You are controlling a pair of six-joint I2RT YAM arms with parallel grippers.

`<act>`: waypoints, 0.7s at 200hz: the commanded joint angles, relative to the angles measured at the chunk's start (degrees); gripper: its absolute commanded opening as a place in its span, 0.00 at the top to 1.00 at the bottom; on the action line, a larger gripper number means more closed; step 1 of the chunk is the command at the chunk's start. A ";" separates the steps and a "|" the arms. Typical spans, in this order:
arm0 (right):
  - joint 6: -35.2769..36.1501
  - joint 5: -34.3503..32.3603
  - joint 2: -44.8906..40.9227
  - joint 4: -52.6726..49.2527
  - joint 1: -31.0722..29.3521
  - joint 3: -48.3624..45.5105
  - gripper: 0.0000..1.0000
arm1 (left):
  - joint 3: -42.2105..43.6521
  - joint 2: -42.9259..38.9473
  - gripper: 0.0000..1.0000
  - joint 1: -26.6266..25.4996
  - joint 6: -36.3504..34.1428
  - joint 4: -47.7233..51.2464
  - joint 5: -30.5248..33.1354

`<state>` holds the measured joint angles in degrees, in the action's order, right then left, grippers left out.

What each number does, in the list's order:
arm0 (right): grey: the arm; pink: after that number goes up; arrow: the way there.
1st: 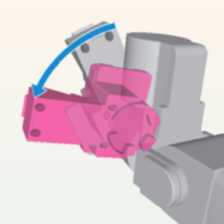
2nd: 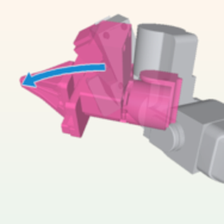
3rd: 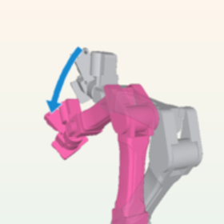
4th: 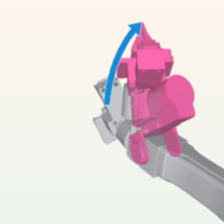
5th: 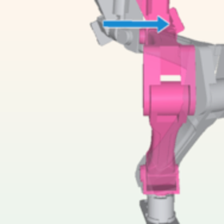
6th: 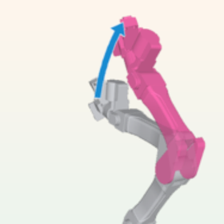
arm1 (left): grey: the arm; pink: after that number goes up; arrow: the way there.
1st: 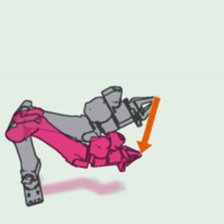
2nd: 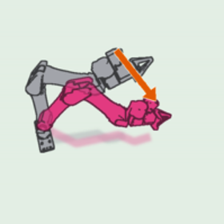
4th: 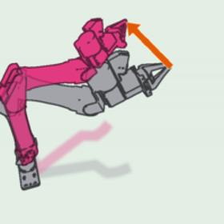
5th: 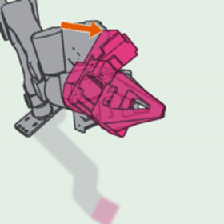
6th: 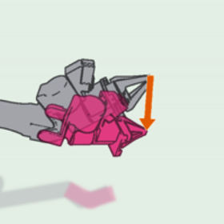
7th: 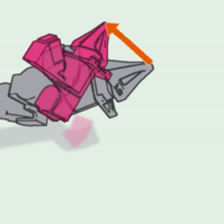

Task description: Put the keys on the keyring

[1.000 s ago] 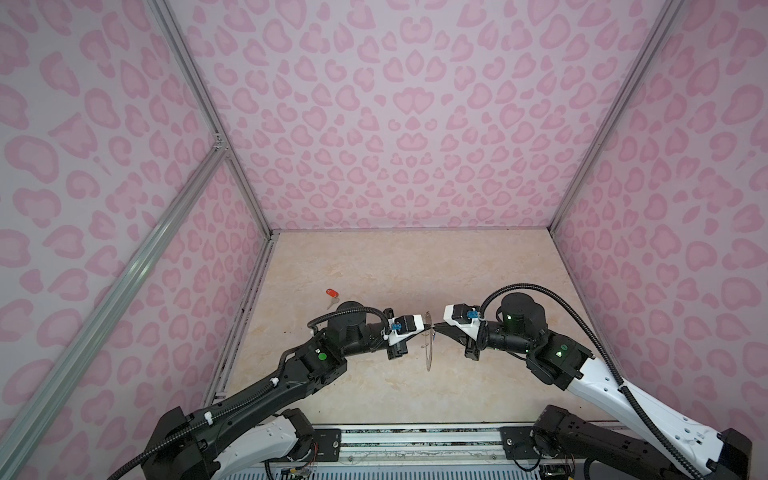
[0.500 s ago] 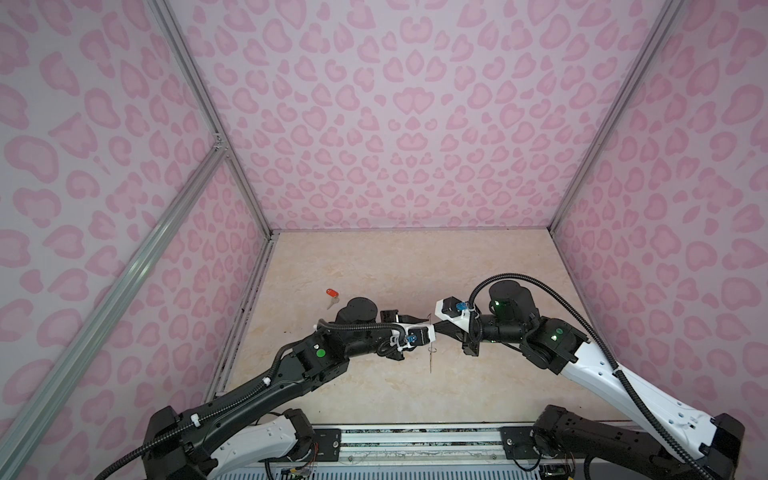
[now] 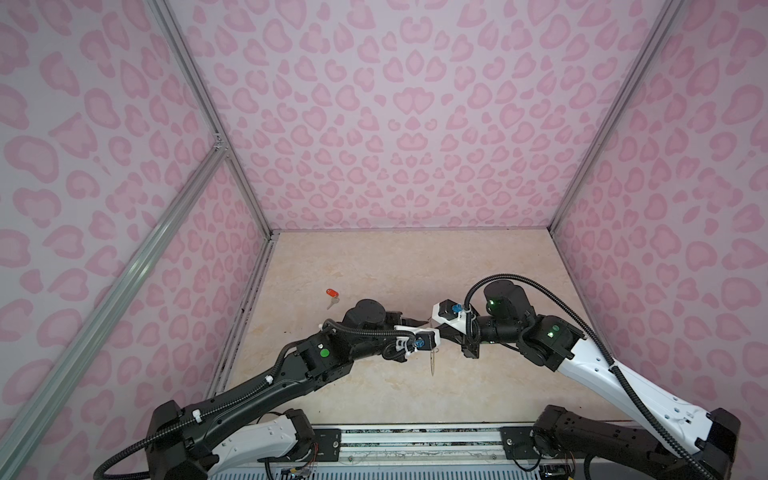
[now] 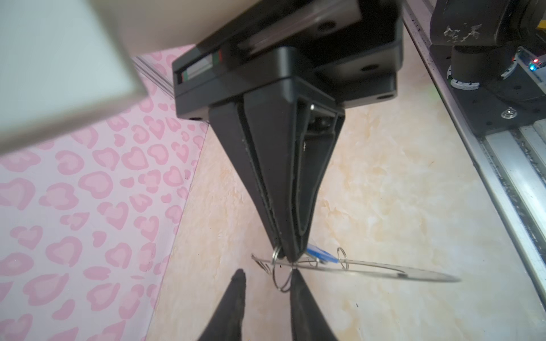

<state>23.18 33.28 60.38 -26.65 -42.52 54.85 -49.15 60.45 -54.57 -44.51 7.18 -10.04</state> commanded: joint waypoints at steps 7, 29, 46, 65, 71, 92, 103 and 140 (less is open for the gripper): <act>0.55 1.09 -0.09 0.85 -0.27 -0.35 1.00 | -0.95 0.68 0.75 -0.28 0.42 -0.73 0.67; 0.51 1.34 0.00 0.81 -0.32 -0.13 1.00 | -1.06 1.07 0.80 -0.45 0.60 -0.76 0.90; 0.64 1.64 0.09 0.88 -0.45 -0.09 1.00 | -1.13 1.25 0.85 -0.54 0.81 -0.74 1.03; 1.07 1.70 -0.09 1.16 -0.62 -0.23 1.00 | -1.18 1.39 0.87 -0.54 0.76 -0.68 0.82; 1.28 1.76 -0.09 1.23 -0.63 -0.27 1.00 | -1.26 1.43 0.87 -0.54 0.96 -0.68 0.72; 1.84 1.90 -0.22 1.64 -0.86 -0.40 1.00 | -1.30 1.85 0.91 -0.54 1.22 -0.65 0.47; 2.26 1.57 -0.50 2.10 -1.15 -0.74 1.00 | -1.52 2.19 0.93 -0.54 1.56 -0.67 0.21; 2.38 -1.70 -2.64 4.12 -1.14 -2.29 0.82 | -1.59 2.32 0.97 -0.14 4.54 -1.52 -1.53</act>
<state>25.23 31.03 59.16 -26.46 -43.40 53.52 -49.87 62.70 -55.13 -42.17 7.44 -10.76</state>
